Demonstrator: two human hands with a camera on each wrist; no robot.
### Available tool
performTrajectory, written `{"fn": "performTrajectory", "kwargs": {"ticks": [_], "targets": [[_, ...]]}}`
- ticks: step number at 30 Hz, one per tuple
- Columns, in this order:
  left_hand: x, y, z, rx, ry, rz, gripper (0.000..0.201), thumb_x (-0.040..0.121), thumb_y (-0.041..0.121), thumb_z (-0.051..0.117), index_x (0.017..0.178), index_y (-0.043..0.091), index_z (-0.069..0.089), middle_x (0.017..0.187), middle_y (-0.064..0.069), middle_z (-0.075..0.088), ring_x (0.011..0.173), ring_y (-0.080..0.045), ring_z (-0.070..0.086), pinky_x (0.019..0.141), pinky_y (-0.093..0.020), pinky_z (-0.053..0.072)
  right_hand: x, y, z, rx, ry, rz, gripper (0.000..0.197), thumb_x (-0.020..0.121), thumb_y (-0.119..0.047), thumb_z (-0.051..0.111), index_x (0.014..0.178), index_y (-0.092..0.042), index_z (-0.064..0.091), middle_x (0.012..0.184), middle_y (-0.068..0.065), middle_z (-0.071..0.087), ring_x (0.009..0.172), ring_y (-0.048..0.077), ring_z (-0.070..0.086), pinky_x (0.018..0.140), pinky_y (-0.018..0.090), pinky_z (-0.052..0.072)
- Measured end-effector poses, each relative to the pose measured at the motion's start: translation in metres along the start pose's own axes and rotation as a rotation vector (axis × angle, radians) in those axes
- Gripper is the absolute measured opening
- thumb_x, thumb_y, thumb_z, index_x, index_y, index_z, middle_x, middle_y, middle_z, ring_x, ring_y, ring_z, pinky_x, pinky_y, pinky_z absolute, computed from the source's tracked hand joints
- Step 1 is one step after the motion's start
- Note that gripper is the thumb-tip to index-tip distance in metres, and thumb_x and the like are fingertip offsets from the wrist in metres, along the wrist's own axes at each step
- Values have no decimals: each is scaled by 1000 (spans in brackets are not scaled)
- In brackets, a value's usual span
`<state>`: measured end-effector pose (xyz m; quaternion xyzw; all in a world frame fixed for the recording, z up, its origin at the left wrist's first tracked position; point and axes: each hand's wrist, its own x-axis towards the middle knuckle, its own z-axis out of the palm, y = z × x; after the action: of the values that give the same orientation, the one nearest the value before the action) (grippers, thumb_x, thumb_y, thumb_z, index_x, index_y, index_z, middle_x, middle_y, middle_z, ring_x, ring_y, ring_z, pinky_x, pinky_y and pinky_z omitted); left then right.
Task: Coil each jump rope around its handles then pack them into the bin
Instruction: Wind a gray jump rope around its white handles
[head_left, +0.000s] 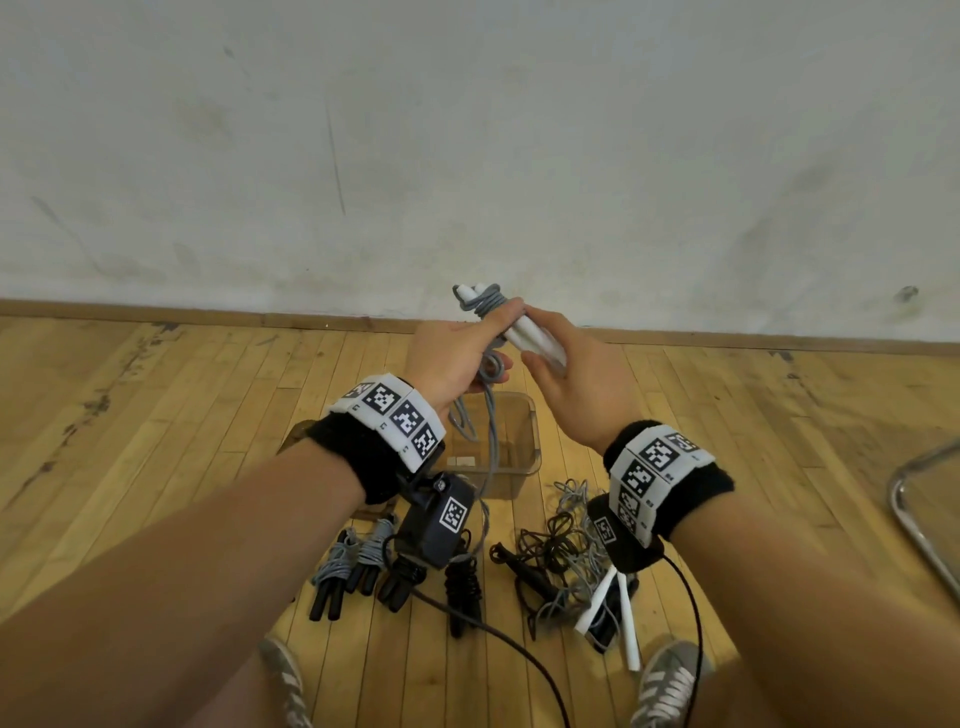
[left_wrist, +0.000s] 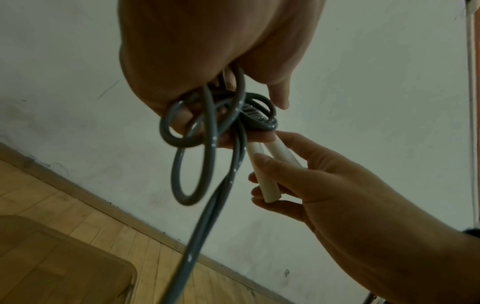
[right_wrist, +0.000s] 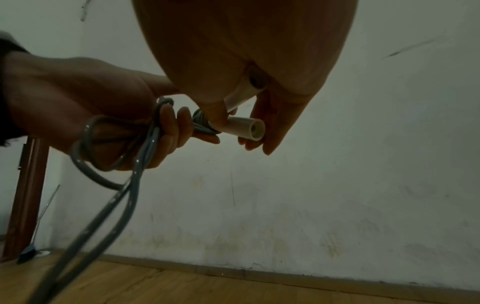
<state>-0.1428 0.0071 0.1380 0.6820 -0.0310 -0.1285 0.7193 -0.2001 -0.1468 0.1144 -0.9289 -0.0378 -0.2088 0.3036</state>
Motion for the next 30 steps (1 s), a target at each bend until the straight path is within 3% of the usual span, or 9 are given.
{"fn": "performTrajectory", "kwargs": {"ticks": [5, 9, 13, 17, 19, 22, 23, 27, 30], "targets": [[5, 0, -7, -51, 47, 33, 44, 84, 44, 82, 76, 2, 77, 65, -13, 66, 53, -22, 62, 57, -32, 50, -3, -11, 1, 231, -65, 30, 43, 109, -36, 41, 152, -29, 42, 124, -3, 64, 108, 13, 59, 89, 33, 48], [5, 5, -9, -21, -3, 52, 55, 90, 43, 75, 92, -12, 74, 65, -11, 63, 52, -19, 60, 58, -30, 52, 3, -17, -11, 507, -164, 222, 35, 108, -35, 44, 143, -38, 48, 113, -2, 64, 94, 17, 63, 89, 37, 53], [5, 5, -9, 4, -49, 60, 56, 92, 45, 71, 92, -11, 74, 69, -12, 64, 56, -21, 60, 64, -34, 53, 6, -21, -17, 792, -264, 356, 40, 105, -28, 52, 145, -26, 50, 118, 11, 69, 94, 19, 71, 83, 37, 60], [1, 9, -9, -27, -122, 9, 43, 96, 44, 66, 95, 1, 76, 71, -6, 71, 57, -16, 67, 58, -27, 56, 7, -15, -18, 723, -189, 325, 49, 101, -30, 60, 149, -23, 49, 97, 10, 70, 77, 20, 68, 79, 39, 61], [0, 10, -9, -12, -137, -5, 40, 98, 43, 64, 99, 4, 75, 75, -6, 75, 60, -15, 70, 59, -26, 58, 7, -11, -17, 663, -147, 294, 56, 100, -29, 63, 152, -23, 44, 103, 11, 70, 78, 15, 68, 79, 39, 61], [-1, 7, -8, 52, -166, -13, 29, 97, 35, 68, 104, 8, 76, 82, -8, 77, 61, -14, 69, 62, -28, 56, 7, -8, -18, 571, -87, 259, 61, 99, -25, 65, 154, -21, 38, 111, 6, 68, 72, 3, 66, 70, 24, 57], [-1, 6, -7, 68, -183, -11, 23, 97, 30, 69, 103, 9, 77, 82, -7, 77, 59, -13, 68, 60, -27, 55, 7, -6, -18, 498, -68, 237, 63, 99, -29, 65, 155, -23, 37, 111, 5, 68, 72, 3, 67, 71, 25, 57], [-1, 5, -4, 77, -183, -24, 12, 93, 17, 70, 91, 8, 77, 76, -5, 72, 56, -12, 63, 55, -24, 48, 7, 3, -14, 236, -63, 192, 71, 94, -45, 66, 156, -27, 37, 125, 1, 69, 88, 12, 68, 90, 45, 58], [-2, 7, -3, 89, -195, -49, 11, 89, 8, 66, 92, 6, 77, 74, -2, 71, 58, -11, 63, 58, -25, 46, 8, 2, -14, 120, -41, 166, 69, 93, -49, 67, 153, -25, 43, 126, -2, 69, 91, 16, 70, 89, 45, 58]]}}
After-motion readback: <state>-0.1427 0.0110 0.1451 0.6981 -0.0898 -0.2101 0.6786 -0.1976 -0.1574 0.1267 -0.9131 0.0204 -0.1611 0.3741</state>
